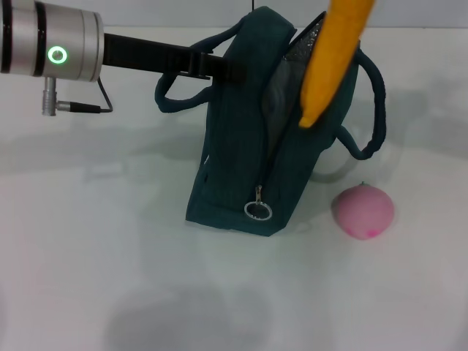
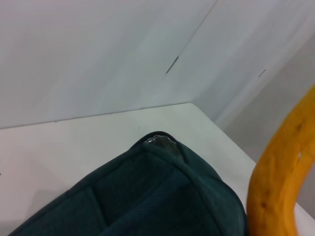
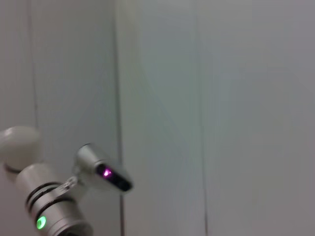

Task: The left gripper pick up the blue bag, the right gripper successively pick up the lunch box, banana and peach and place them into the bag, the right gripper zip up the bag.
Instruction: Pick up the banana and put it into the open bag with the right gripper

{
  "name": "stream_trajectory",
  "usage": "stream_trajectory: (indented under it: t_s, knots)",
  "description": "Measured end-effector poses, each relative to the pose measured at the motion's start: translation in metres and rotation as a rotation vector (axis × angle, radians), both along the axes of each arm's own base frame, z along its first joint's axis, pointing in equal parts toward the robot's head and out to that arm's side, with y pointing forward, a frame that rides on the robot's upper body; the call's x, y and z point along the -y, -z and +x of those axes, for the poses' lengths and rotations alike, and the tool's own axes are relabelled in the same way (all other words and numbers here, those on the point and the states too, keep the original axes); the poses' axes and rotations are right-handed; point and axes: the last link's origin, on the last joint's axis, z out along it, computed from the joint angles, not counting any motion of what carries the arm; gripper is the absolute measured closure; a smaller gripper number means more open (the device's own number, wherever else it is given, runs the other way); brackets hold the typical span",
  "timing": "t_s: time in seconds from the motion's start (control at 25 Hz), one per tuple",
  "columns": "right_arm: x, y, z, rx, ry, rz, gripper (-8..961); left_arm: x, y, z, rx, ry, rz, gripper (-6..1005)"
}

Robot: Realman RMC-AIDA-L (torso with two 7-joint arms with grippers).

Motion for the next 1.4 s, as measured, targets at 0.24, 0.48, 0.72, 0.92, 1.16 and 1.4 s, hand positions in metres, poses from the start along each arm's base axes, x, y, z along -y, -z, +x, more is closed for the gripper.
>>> stream_trajectory:
  t_s: [0.24, 0.48, 0.72, 0.92, 1.16, 1.4]
  knots:
    - [0.0, 0.019, -0.01, 0.04, -0.086, 0.039, 519, 0.002, 0.003, 0.0, -0.002, -0.009, -0.015, 945]
    - [0.007, 0.041, -0.013, 0.047, -0.15, 0.058, 519, 0.002, 0.003, -0.001, 0.0, -0.012, -0.016, 945]
    - [0.014, 0.058, -0.005, 0.067, -0.138, 0.018, 520, 0.002, 0.003, 0.0, 0.0, -0.012, -0.017, 945]
    - [0.019, 0.068, 0.015, 0.06, -0.076, -0.017, 520, 0.002, 0.003, -0.001, 0.0, -0.013, -0.017, 944]
    - [0.024, 0.08, 0.033, 0.039, -0.011, -0.062, 520, 0.002, 0.003, 0.0, 0.0, -0.012, -0.015, 944]
    - [0.021, 0.099, 0.038, 0.03, 0.041, -0.138, 520, 0.002, 0.004, 0.0, 0.0, -0.011, -0.017, 944]
